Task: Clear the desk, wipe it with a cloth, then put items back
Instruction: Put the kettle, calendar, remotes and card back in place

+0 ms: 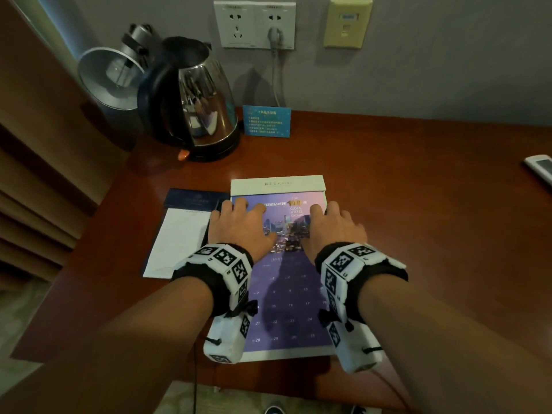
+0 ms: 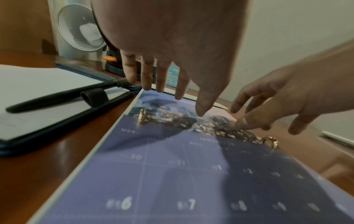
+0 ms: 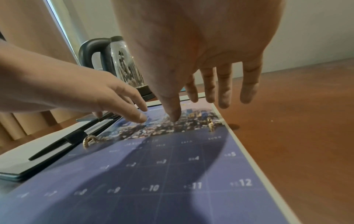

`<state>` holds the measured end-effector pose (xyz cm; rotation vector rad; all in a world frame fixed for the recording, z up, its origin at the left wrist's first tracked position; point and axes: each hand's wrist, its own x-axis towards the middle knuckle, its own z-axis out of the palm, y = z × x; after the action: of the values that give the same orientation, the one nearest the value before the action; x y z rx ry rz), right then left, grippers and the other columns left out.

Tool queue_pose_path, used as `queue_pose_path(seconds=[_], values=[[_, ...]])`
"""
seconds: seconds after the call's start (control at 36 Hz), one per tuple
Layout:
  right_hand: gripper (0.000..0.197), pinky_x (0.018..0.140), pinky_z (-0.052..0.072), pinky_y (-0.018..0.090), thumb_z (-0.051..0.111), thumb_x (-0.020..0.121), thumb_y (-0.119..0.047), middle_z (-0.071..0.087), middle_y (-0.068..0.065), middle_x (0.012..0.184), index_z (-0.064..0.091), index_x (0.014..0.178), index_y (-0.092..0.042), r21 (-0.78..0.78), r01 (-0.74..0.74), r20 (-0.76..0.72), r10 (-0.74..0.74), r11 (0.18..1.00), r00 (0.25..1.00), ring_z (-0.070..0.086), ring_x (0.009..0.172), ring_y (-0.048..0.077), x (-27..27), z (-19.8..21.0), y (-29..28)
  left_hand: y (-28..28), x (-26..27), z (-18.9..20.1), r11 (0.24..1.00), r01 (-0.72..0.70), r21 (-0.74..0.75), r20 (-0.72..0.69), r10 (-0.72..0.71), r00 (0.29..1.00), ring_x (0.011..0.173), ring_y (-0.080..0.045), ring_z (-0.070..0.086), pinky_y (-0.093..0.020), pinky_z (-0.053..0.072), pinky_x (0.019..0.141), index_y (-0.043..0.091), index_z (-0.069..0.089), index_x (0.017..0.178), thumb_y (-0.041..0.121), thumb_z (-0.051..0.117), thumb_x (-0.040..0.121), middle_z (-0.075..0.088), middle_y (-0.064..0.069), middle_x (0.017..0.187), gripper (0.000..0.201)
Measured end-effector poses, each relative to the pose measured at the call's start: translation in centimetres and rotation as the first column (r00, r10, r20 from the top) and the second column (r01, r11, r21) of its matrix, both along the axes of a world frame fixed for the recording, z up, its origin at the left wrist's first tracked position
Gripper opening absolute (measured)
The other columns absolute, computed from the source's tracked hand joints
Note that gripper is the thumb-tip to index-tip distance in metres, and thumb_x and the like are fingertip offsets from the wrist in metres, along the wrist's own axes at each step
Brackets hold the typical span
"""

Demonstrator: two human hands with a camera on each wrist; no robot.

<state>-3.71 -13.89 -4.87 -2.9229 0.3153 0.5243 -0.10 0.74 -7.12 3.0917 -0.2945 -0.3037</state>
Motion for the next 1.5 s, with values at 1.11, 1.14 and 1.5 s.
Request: queue_pose_path(seconds=[1.11,1.14,1.5], values=[[0.064,0.099,0.033,0.043,0.062,0.08,-0.046,0.039,0.006,0.136,0.037,0.134,-0.023,-0.08,0.626,0.098,-0.619,0.776,0.779,0.039,0.125,0.027,-21.6,2.4,-40.7,-43.8,-10.8,4.8,0.859,0.501,-0.103,0.025,-0.501,0.865,0.126,-0.025,0.041,-0.039,0.038,0.099,0.027,0.026,0.148,0.051,0.057,0.089,0.044,-0.003,0.139,0.071],[0.065,0.099,0.033,0.043,0.061,0.081,-0.048,0.039,0.006,0.136,0.036,0.135,-0.023,-0.074,0.616,0.095,-0.609,0.784,0.787,0.039,0.125,0.027,-21.4,2.3,-41.2,-44.5,-10.6,4.7,0.863,0.496,-0.099,0.023,-0.496,0.868,0.126,-0.025,0.041,-0.04,0.039,0.099,0.027,0.026,0.148,0.051,0.057,0.089,0.043,-0.003,0.14,0.071],[0.088,0.092,0.039,0.049,0.071,0.069,-0.06,0.03,0.002,0.137,0.03,0.139,-0.025,0.054,0.619,-0.081,-0.615,0.783,0.784,0.032,0.128,0.025,-19.4,0.5,-45.5,-52.9,-7.5,4.3,0.866,0.488,-0.108,0.03,-0.488,0.872,0.128,-0.027,0.039,-0.041,0.04,0.098,0.028,0.027,0.148,0.049,0.062,0.086,0.037,-0.004,0.145,0.074]])
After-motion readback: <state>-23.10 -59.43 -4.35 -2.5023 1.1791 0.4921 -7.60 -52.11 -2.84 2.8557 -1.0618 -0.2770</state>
